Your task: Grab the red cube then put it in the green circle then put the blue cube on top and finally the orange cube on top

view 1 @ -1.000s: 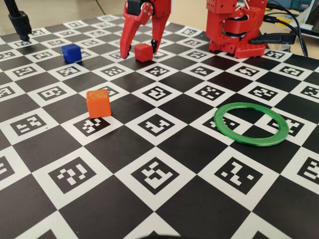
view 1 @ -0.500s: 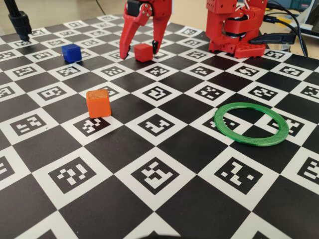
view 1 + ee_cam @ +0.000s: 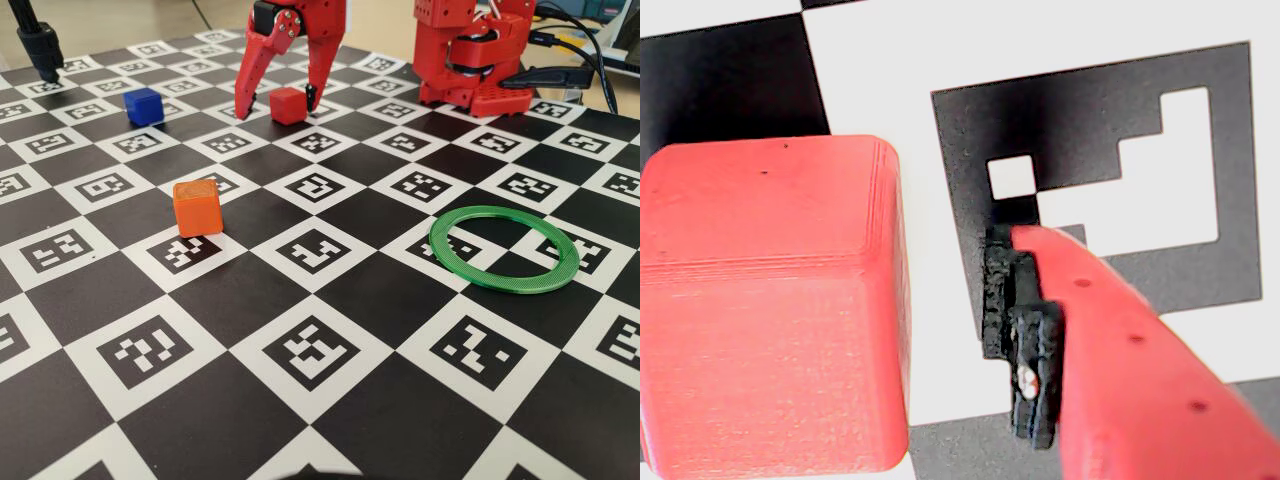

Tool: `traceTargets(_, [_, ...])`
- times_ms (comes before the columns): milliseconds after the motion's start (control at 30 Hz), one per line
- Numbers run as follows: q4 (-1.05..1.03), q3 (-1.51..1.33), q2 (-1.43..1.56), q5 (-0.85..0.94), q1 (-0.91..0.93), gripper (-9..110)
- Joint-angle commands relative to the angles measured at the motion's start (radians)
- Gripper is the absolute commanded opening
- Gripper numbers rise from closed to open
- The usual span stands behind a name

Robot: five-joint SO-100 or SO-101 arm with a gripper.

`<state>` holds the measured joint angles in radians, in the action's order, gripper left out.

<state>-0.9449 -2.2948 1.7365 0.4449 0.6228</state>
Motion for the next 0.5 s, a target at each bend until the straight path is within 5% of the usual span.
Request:
traceTargets(0, [0.014, 0.044, 0.014, -0.005, -0.006, 47])
traceTargets(267, [0.015, 0.04, 0.015, 0.002, -0.006, 42])
traceTargets(467, [0.017, 0.04, 0.015, -0.003, -0.008, 15])
